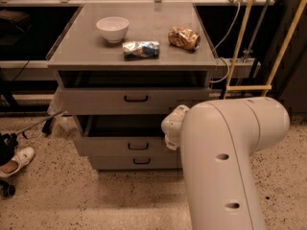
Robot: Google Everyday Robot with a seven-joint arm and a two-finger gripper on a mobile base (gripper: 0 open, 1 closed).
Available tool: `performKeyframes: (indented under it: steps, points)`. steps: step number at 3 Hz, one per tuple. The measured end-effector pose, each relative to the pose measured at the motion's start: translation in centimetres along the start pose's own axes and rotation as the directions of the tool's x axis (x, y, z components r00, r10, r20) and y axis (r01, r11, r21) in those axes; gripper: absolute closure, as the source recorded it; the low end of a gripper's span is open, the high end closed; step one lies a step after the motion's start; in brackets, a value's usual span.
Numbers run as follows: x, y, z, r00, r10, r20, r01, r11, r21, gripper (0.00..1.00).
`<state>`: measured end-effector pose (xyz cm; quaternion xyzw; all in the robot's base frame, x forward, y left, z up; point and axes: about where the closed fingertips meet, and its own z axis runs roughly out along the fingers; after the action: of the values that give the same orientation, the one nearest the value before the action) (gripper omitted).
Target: Open middle drawer
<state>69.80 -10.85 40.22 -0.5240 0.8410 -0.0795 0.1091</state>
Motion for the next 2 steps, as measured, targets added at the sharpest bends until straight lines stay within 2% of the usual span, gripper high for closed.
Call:
performKeyframes:
  steps: [1, 2]
  points:
    - [1.17, 1.98, -0.36, 0.999, -0.032, 0.01, 0.032, 0.9995, 0.007, 1.0]
    - [1.32, 2.25, -0.95, 0.999, -0.037, 0.015, 0.037, 0.9993, 0.01, 1.0]
